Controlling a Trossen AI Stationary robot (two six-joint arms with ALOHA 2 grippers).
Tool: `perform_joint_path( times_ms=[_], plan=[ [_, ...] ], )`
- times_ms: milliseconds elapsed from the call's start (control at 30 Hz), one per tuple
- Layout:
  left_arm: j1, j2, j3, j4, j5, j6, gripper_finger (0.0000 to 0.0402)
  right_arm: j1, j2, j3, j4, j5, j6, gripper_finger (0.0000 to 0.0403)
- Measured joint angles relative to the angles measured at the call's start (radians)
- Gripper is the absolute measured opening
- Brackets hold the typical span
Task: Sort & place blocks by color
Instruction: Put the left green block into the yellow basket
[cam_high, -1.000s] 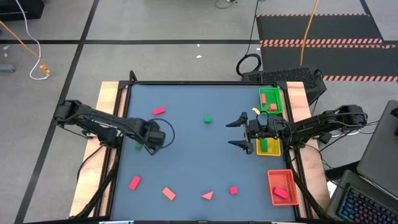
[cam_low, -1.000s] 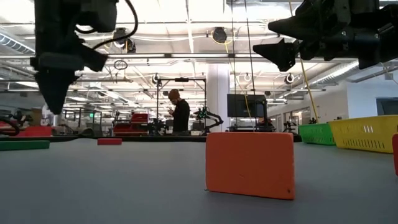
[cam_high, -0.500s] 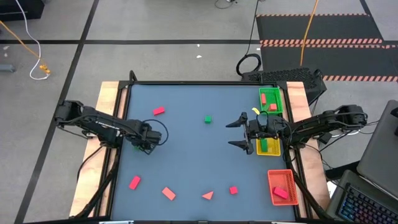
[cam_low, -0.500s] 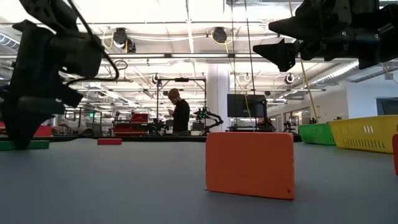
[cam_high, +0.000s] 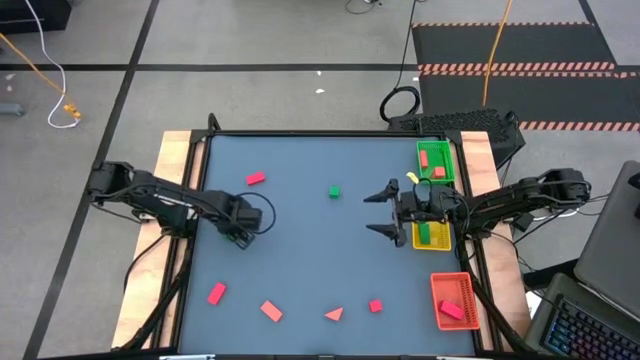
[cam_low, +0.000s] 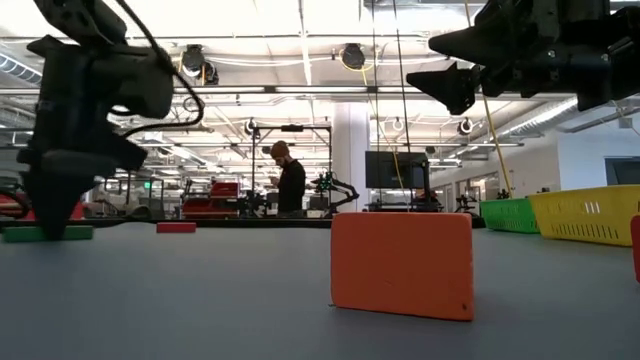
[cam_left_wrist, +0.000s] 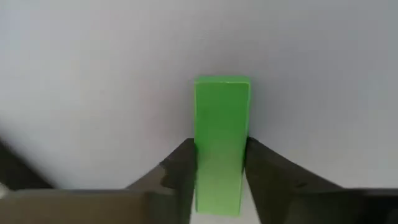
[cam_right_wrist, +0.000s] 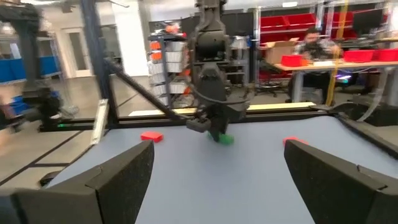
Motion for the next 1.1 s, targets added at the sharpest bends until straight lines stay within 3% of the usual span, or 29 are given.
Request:
perform_joint_path(
  times_ms=[67, 300, 600, 867, 933, 1100],
  plan=[
    [0.002, -0.001, 0.008, 0.054, -0.006, 0.031, 0.009, 0.0, 0.0, 0.0, 0.0, 0.027, -0.004, 0.0352],
    [0.039, 0.001, 0.1, 0.314, -0.027, 0.241, 0.0091, 0.0, 0.0, 0.0, 0.009, 0.113, 0.007, 0.0352],
    [0.064, 0.0, 0.176, 0.928, -0.041, 0.662, 0.0091, 0.033, 0.03, 0.001, 0.118, 0.109, 0.135, 0.0352],
    [0.061, 0.003, 0.176, 1.035, -0.232, 0.909, 0.0091, 0.048, 0.149, 0.101, 0.135, 0.162, 0.127, 0.0352],
    [0.06, 0.009, 0.176, 1.089, -0.204, 0.946, 0.0091, 0.048, 0.197, 0.14, 0.136, 0.161, 0.102, 0.0352],
    [0.055, 0.033, 0.176, 1.224, -0.024, 0.971, 0.0091, 0.048, 0.303, 0.237, 0.134, 0.161, 0.052, 0.0352]
  ],
)
